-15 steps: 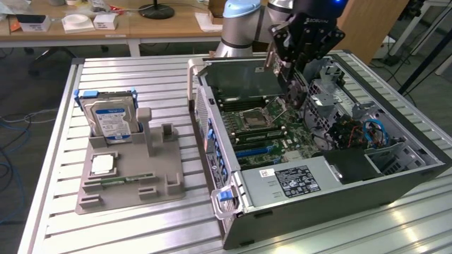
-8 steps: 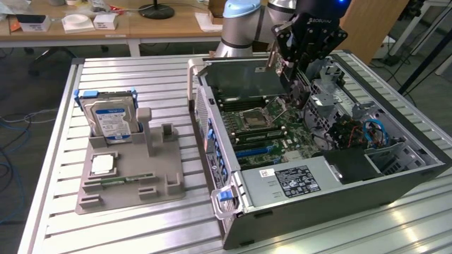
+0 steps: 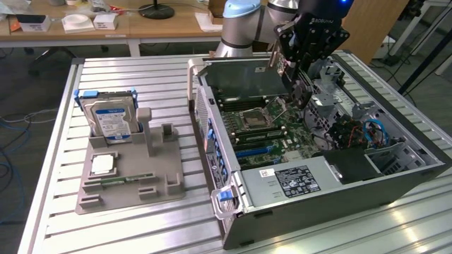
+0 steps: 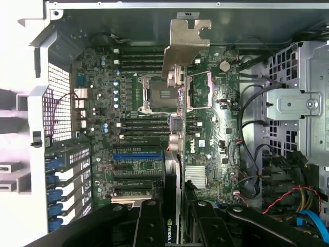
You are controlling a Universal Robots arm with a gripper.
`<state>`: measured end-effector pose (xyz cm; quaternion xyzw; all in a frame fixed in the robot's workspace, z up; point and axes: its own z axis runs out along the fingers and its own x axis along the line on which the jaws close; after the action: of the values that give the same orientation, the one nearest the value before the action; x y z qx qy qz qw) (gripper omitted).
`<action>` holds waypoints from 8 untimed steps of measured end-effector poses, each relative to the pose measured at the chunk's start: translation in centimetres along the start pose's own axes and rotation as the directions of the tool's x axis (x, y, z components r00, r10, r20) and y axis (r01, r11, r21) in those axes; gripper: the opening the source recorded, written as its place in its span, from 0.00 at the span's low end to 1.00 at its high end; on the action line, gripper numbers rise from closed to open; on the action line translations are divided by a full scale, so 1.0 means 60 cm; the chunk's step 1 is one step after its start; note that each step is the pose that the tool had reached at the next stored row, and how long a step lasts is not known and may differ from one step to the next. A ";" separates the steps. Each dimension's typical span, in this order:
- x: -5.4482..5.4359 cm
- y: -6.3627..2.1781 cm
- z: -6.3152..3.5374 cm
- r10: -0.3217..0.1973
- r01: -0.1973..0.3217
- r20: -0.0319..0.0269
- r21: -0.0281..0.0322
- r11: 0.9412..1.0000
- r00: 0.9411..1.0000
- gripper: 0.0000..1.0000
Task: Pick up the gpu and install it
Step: 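Pick up the gpu and move the gpu toward the slot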
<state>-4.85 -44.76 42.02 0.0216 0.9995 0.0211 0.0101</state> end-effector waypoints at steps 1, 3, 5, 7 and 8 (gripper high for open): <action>-0.001 0.000 0.000 0.000 0.000 0.000 0.000 1.000 1.000 0.26; -0.002 0.000 0.000 0.000 0.000 0.000 0.000 1.000 1.000 0.26; -0.005 0.000 0.000 0.000 0.000 0.000 0.000 1.000 1.000 0.26; -0.007 0.000 0.000 0.000 0.000 0.000 0.000 1.000 1.000 0.26; -0.007 0.000 0.000 0.000 0.000 0.000 0.000 1.000 1.000 0.26</action>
<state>-4.40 -44.76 42.02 0.0214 0.9995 0.0211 0.0101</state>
